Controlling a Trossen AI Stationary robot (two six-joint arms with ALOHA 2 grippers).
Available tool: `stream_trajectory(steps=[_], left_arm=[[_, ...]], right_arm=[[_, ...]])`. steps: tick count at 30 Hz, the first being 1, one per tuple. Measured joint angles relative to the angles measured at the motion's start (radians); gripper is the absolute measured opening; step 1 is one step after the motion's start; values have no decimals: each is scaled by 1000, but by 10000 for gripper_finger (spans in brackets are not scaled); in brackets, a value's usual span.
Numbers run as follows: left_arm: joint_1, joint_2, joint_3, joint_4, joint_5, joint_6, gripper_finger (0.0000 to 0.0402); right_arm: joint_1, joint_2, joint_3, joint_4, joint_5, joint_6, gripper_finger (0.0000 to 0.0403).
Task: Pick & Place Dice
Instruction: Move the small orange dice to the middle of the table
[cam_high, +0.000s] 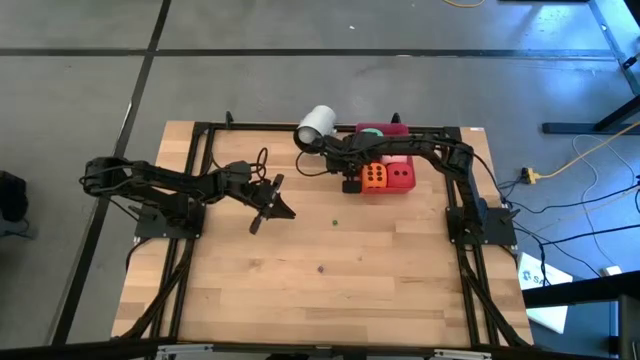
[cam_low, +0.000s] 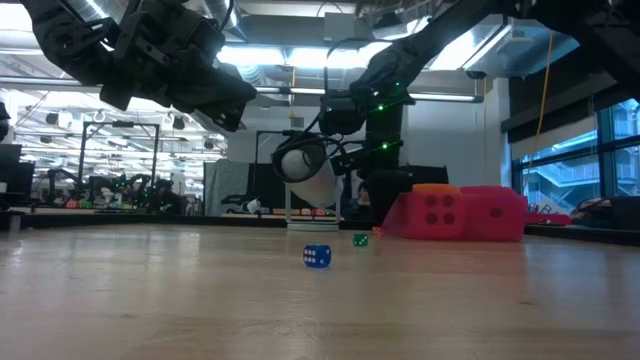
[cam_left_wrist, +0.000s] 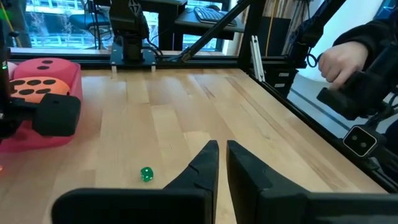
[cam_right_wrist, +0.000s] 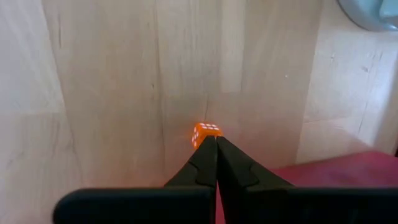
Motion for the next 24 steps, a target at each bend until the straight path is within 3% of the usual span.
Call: stream_trajectory(steps=[12,21,24], left_arm=[[0,0,0,-6,0,11,29],[0,0,0,-17,-2,14,25],[0,0,0,-16,-2,14,24]], right_arm=[[54,-35,-6,-109,-287,43,1],[141,-90,-6,-123,-287,83,5],[175,-160,-6,-121,-217,105,5]])
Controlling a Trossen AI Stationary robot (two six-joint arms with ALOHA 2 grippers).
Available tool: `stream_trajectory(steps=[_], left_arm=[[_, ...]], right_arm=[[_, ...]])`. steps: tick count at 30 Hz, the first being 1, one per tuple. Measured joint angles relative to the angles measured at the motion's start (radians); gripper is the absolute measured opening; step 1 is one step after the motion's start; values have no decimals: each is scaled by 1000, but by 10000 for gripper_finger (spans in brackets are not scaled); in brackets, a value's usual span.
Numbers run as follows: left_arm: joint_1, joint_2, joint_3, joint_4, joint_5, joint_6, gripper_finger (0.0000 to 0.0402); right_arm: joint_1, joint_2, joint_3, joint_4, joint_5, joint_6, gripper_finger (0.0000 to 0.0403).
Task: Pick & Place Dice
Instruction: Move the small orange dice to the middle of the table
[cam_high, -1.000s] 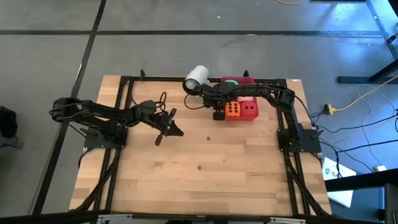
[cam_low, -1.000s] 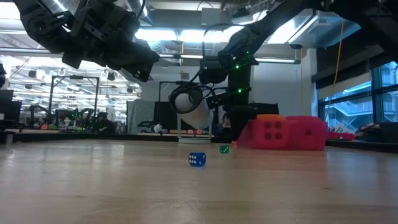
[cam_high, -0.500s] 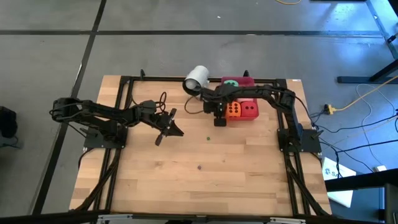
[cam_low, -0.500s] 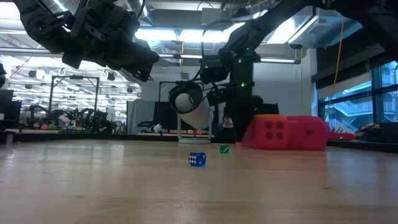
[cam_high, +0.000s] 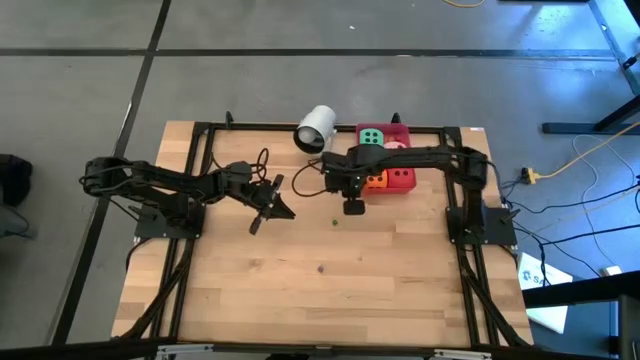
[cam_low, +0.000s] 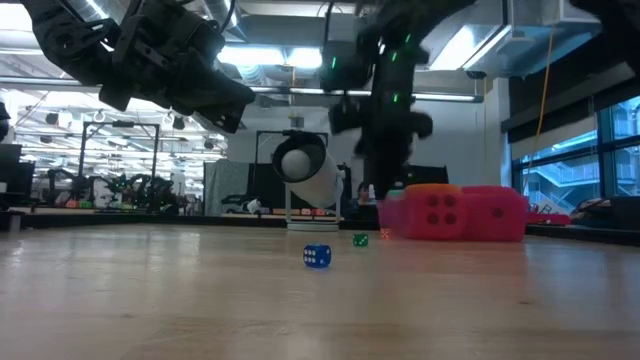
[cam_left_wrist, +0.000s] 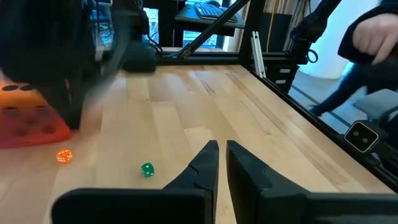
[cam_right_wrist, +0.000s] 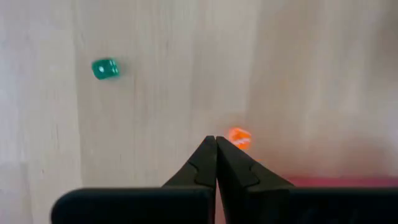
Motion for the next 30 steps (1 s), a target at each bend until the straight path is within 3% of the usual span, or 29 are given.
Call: stream_trajectory(steps=[3,9,15,19,25,30], left_arm=[[0,0,0,0,-1,0,26],[0,0,0,-32,-15,-4,25],[0,6,0,-57,-137,12,28],[5,21,0,13,-182,65,39],[47,108,58,54,-183,20,94],[53,269,182,46,-150,30,166]], right_arm=[[33,-92,-1,55,76,30,5],[56,-279,-90,303,91,97,6],[56,-477,-355,586,135,209,7],[66,-598,-548,820,136,276,7],[125,-707,-787,1153,135,296,7],[158,-741,-920,1262,136,343,7]])
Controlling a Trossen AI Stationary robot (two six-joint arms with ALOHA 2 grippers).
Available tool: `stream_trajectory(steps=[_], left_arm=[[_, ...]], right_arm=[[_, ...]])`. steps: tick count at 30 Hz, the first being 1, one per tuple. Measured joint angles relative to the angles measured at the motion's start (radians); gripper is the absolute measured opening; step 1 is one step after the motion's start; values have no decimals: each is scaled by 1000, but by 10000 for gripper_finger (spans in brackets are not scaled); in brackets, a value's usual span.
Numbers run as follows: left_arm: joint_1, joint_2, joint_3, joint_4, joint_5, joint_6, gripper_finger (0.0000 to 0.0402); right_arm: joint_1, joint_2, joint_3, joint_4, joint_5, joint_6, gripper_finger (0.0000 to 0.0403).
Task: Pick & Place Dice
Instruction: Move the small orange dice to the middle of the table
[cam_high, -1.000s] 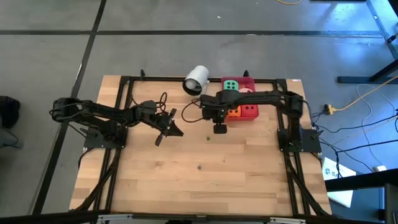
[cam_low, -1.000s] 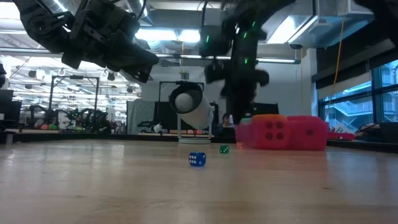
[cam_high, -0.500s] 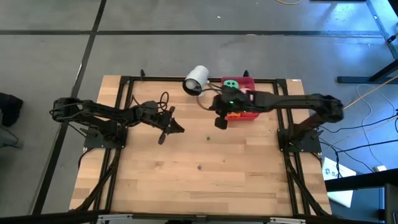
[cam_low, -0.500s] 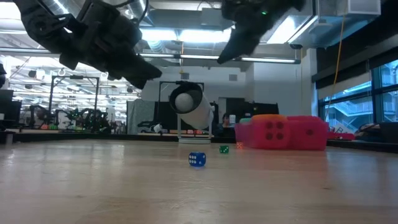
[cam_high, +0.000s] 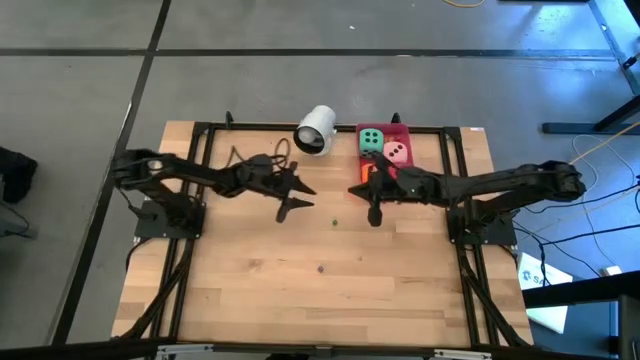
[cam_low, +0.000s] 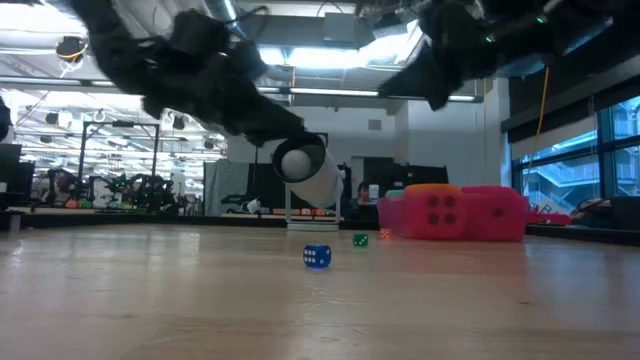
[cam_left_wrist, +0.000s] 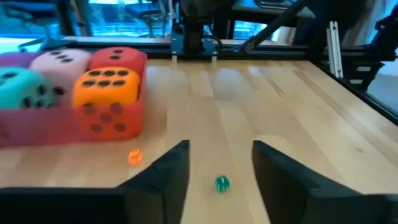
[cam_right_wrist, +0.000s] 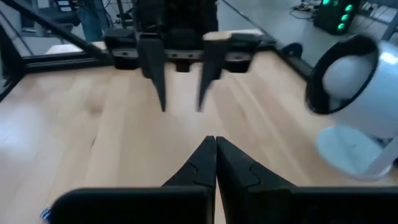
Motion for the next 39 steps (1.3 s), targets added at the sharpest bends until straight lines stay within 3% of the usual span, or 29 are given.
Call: stream_trajectory(steps=[6,16,21,28,39], left_arm=[[10,203,186,-18,42,6,212],[42,452,458,-182,40,10,210],[43,507,548,-286,8,46,210],[20,533,604,-353,-143,99,210],[-28,533,604,-360,-277,106,210]], right_arm=[[47,0,-73,78,-4,31,40],[71,-17,-116,87,9,55,212],[93,-92,-186,100,130,54,268],[121,-200,-266,127,191,68,287],[122,-209,-282,136,191,80,276]])
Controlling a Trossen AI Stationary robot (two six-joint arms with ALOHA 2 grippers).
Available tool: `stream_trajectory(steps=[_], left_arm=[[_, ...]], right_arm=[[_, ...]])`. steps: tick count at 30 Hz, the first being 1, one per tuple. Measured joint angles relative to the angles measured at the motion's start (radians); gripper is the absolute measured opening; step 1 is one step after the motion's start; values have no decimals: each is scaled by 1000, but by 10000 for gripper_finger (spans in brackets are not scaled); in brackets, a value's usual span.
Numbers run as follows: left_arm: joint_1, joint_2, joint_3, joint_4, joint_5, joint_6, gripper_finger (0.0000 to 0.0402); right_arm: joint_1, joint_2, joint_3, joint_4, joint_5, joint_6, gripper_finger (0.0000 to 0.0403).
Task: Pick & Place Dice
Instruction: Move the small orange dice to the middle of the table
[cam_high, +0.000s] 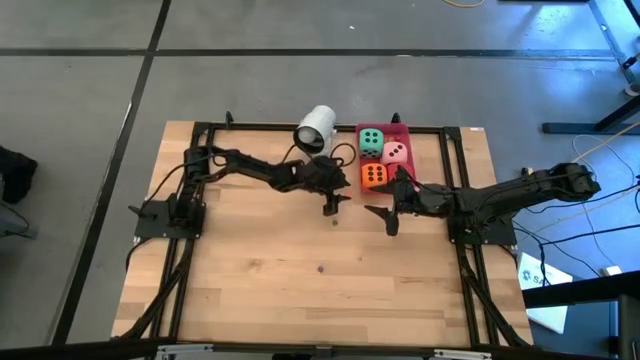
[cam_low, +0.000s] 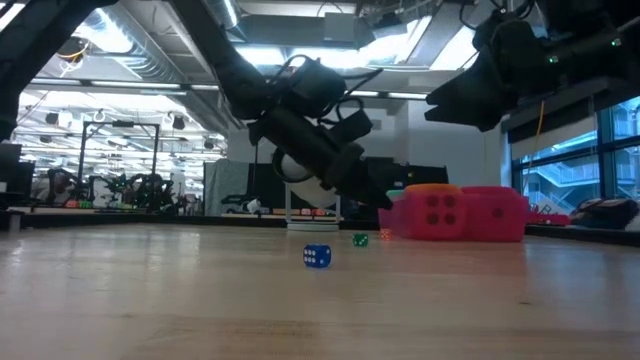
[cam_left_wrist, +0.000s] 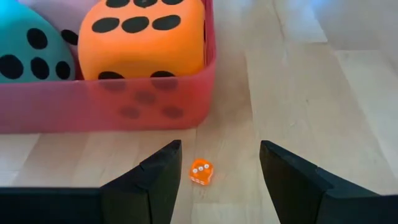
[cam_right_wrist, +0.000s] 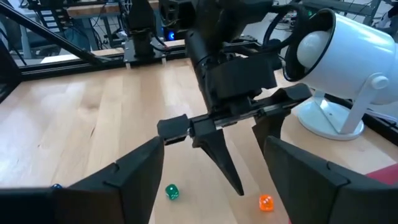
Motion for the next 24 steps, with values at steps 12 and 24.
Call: stream_trajectory(steps=[12,24], left_arm=[[-10,-1,-1,-35,-34,-30,210],[-28,-275,-106,-49,208,-55,210]], right_arm=[[0,0,0,1,-11,26,277],[0,0,0,-3,-12,33,277]])
